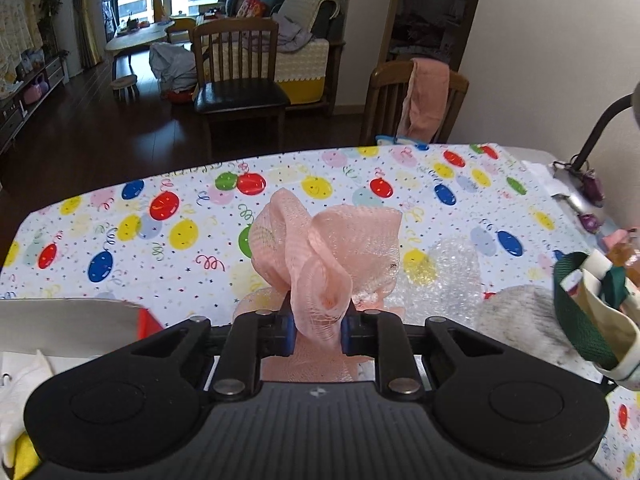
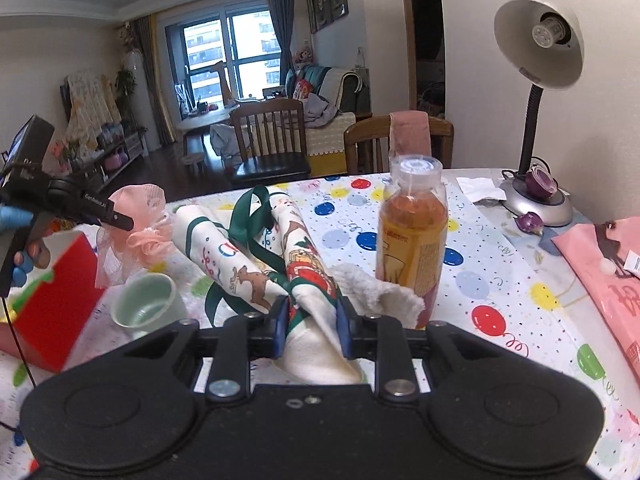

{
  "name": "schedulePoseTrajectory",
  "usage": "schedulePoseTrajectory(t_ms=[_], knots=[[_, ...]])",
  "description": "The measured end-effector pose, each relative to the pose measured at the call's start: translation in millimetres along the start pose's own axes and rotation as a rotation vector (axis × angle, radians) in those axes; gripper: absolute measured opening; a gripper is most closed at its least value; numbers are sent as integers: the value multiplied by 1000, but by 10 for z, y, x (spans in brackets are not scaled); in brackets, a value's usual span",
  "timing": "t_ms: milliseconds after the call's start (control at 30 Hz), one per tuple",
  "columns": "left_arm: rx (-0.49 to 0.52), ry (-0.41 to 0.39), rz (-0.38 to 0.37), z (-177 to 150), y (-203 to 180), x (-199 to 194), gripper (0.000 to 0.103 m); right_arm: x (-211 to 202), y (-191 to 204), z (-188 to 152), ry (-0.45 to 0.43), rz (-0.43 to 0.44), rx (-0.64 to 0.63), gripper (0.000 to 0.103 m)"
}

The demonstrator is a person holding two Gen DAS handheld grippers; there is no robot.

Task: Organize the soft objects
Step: 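Carry the bath puff and Christmas pouch with both tools into the box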

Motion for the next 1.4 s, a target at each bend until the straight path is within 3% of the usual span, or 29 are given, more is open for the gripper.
schedulePoseTrajectory(t_ms=[367, 767, 1133, 1400], knots=[[15, -57, -45, 76, 116, -797, 20, -165, 566, 233, -12, 59, -10, 25], [-32, -75, -35, -15, 662, -1491, 20, -190, 1418, 431, -17, 191, -36, 25], [-70, -108, 31, -64, 1383, -1913, 20, -63, 2256, 560, -22, 308, -67, 25], [-89, -105, 98, -163, 1928, -2067, 20, 126, 2799, 553, 23, 353, -72, 25]])
Point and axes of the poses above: each gripper's, at about its wrist camera, not at the fingertips, and x roughly the way its jaws point, y to its left, z to its top, the point moved 10 cm from there along x, roughly the way its jaws point, and after that the axes turned 10 degrees about -y, right-handed, at the moved point
